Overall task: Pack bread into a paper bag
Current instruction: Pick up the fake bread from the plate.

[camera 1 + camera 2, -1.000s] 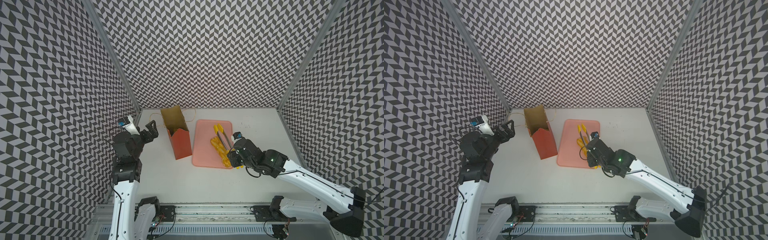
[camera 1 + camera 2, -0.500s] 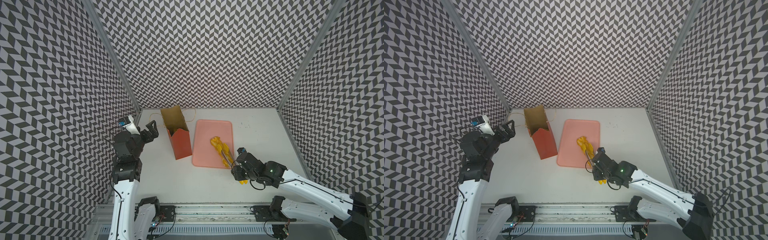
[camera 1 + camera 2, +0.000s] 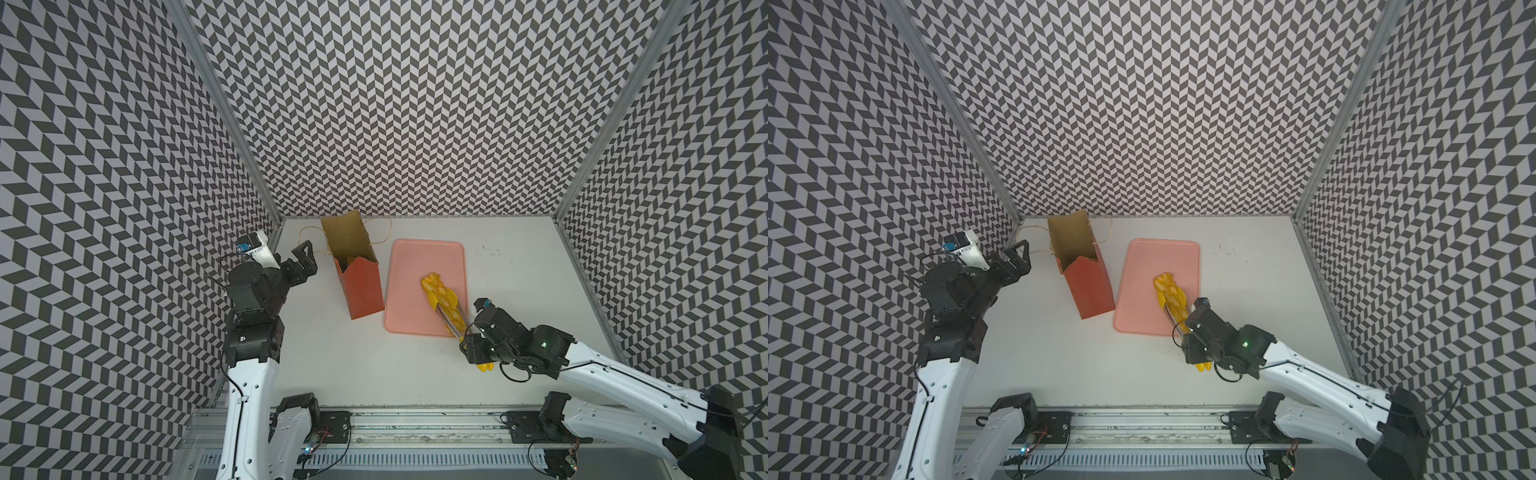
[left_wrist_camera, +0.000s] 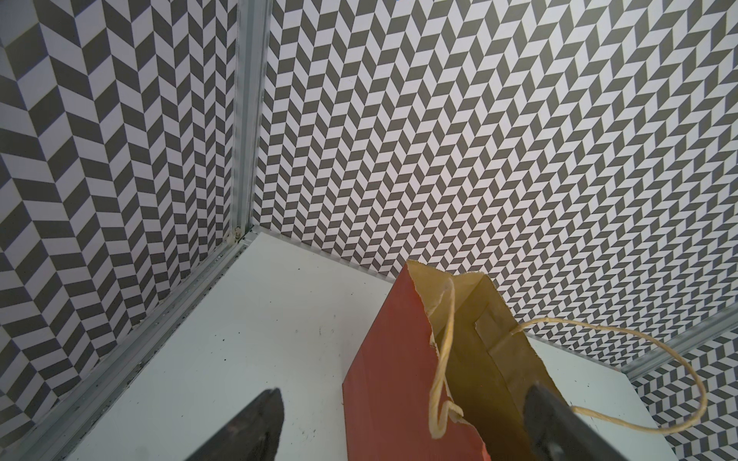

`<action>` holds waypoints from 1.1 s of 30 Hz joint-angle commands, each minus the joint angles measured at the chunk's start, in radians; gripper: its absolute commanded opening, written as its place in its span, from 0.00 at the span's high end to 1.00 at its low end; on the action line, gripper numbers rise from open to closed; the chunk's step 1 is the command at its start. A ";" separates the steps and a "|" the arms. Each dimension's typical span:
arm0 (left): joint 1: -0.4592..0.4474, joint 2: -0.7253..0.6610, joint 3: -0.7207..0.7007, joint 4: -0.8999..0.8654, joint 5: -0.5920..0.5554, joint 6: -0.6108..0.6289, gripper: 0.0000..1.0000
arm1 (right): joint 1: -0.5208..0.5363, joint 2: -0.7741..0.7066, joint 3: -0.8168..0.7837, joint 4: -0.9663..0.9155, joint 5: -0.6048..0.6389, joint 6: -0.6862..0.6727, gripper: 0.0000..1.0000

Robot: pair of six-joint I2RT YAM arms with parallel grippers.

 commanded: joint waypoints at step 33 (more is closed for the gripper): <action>0.006 -0.010 -0.005 0.028 0.003 -0.001 0.02 | 0.001 0.164 -0.009 0.092 0.044 0.023 0.45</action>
